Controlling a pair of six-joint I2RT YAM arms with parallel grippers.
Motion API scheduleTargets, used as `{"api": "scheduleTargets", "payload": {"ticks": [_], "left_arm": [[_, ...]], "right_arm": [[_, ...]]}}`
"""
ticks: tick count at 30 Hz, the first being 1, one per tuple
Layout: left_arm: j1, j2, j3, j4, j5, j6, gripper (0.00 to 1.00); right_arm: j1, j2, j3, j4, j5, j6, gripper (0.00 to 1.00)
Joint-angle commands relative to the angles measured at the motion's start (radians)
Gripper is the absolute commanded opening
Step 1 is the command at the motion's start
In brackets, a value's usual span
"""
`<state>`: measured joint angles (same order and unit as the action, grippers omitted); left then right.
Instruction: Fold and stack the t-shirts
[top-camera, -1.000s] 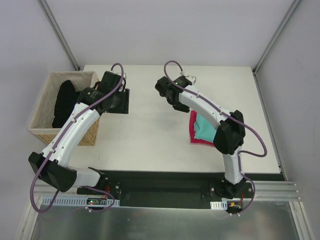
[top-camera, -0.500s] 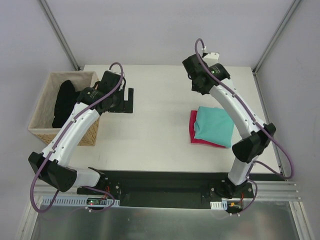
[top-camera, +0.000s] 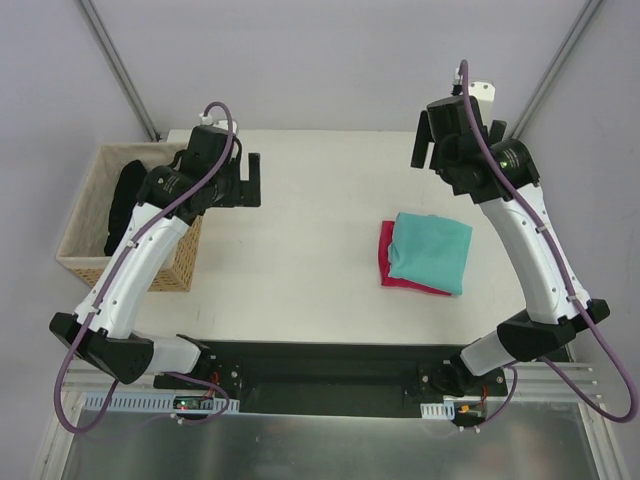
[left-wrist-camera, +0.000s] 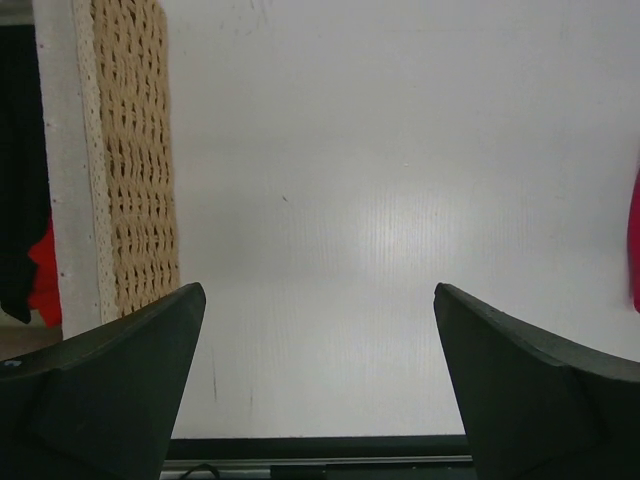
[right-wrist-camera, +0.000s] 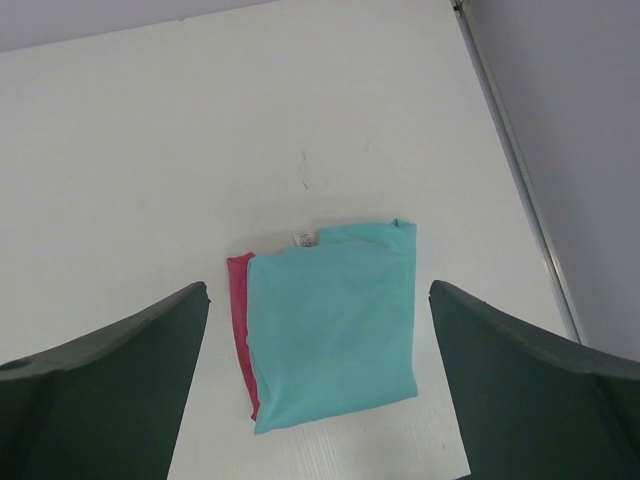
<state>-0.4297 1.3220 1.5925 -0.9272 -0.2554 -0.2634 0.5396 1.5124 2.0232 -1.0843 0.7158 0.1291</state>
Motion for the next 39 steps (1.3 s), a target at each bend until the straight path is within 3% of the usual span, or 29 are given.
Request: {"api": "scheduleTargets", "payload": {"ticks": [1, 22, 39], "left_arm": [[0.012, 0.009, 0.073, -0.021, -0.064, 0.044, 0.99], [0.012, -0.090, 0.040, 0.021, -0.174, 0.081, 0.99], [0.012, -0.076, 0.052, 0.065, -0.197, 0.112, 0.99]], "right_arm": [[-0.001, -0.004, 0.034, -0.006, -0.082, -0.040, 0.96], [0.000, -0.027, -0.027, 0.098, -0.162, -0.112, 0.96], [-0.001, -0.058, -0.089, 0.166, -0.177, -0.149, 0.96]]}}
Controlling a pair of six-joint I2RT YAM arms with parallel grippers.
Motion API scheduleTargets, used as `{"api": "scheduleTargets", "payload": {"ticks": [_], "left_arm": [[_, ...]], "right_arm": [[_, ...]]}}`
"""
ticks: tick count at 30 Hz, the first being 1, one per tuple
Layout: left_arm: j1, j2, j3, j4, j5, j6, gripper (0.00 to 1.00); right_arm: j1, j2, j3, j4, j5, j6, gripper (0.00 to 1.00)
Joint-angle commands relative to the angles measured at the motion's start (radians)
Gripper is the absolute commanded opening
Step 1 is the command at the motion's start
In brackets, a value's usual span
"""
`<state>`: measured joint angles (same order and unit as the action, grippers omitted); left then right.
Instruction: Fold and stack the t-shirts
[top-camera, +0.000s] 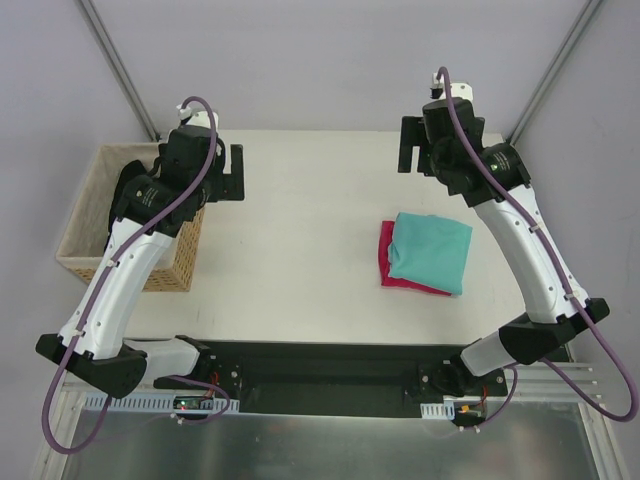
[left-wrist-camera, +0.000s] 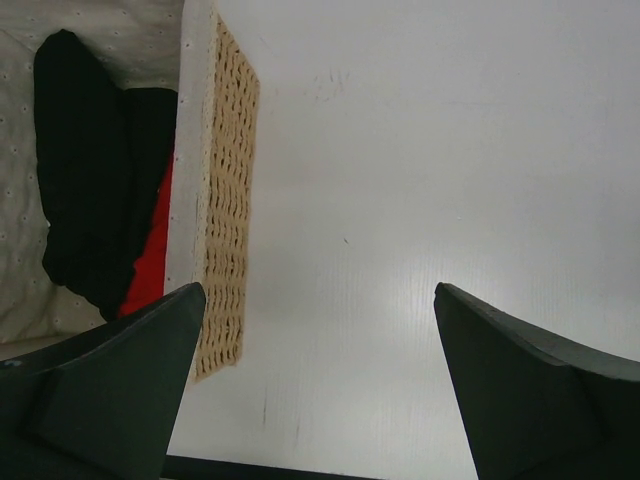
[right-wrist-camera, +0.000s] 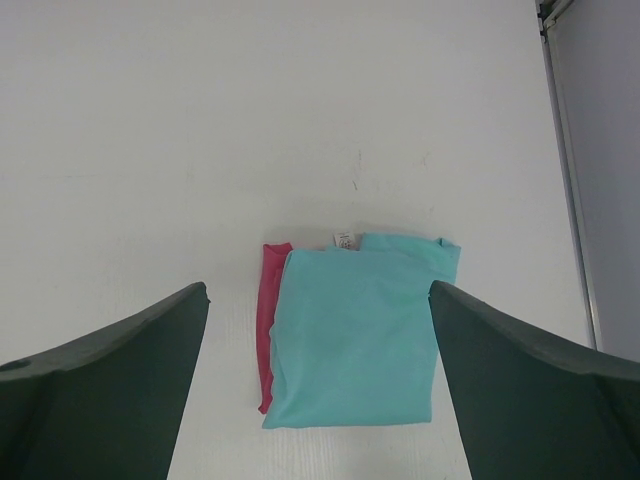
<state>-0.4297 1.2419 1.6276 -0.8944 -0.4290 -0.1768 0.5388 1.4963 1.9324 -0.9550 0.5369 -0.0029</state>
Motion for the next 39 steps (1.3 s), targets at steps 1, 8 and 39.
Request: {"api": "scheduleTargets", "payload": {"ticks": [1, 8, 39], "left_arm": [[0.012, 0.008, 0.020, 0.032, -0.024, 0.030, 0.99], [0.012, 0.005, 0.044, 0.032, -0.022, 0.036, 0.99], [0.012, -0.108, 0.040, 0.051, 0.036, -0.061, 0.99]], "right_arm": [[0.000, -0.042, 0.002, 0.036, 0.002, -0.019, 0.96], [0.000, -0.048, 0.000, 0.032, 0.006, -0.014, 0.96], [0.001, -0.123, -0.035, 0.002, 0.015, -0.002, 0.96]]}}
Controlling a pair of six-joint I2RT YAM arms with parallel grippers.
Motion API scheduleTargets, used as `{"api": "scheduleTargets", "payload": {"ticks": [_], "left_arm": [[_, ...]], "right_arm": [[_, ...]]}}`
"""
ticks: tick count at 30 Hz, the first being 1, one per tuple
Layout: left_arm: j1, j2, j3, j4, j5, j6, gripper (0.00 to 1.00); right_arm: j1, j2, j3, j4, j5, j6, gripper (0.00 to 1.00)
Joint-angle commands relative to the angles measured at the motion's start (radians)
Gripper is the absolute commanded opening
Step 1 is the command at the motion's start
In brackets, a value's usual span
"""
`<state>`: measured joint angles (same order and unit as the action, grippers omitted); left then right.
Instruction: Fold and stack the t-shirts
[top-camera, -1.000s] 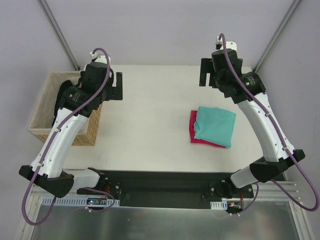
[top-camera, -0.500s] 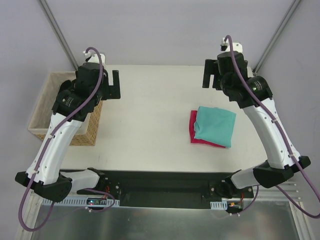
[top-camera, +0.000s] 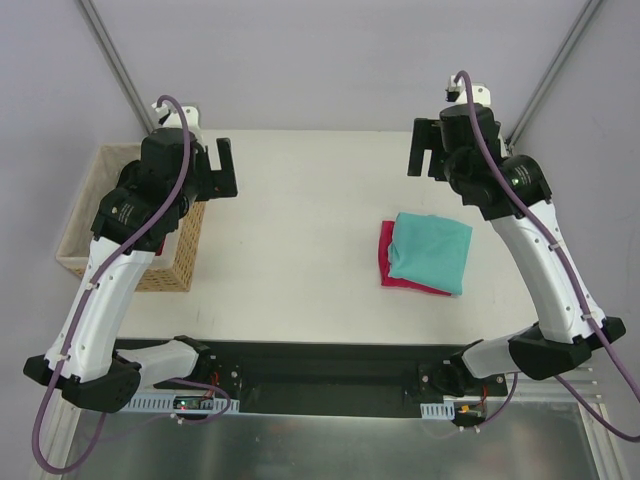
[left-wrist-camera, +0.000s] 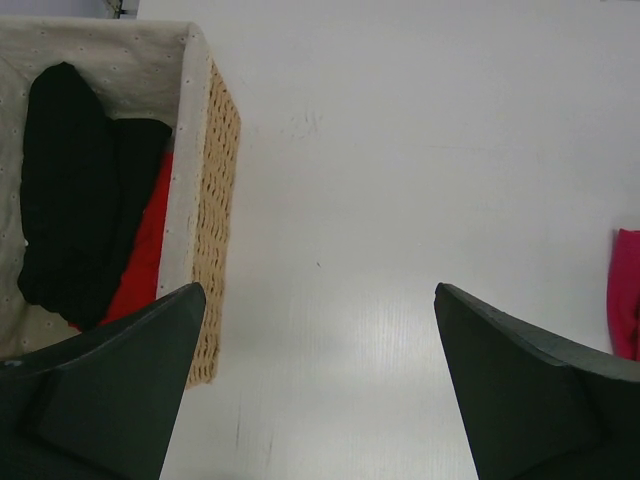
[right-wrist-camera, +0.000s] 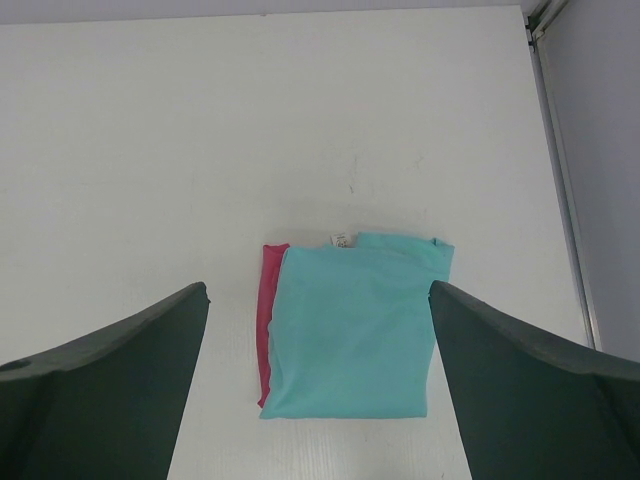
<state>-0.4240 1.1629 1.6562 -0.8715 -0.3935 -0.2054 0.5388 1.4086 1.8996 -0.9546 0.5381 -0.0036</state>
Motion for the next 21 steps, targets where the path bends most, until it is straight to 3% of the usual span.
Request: {"api": "scheduleTargets", "payload": {"ticks": [1, 21], "left_arm": [[0.007, -0.029, 0.007, 0.034, 0.001, -0.034, 0.99], [0.007, -0.091, -0.064, 0.107, 0.012, 0.009, 0.99]], "right_arm": [[0.000, -0.033, -0.005, 0.002, 0.014, -0.001, 0.96], [0.000, -0.010, 0.019, 0.001, 0.011, -0.007, 0.96]]}}
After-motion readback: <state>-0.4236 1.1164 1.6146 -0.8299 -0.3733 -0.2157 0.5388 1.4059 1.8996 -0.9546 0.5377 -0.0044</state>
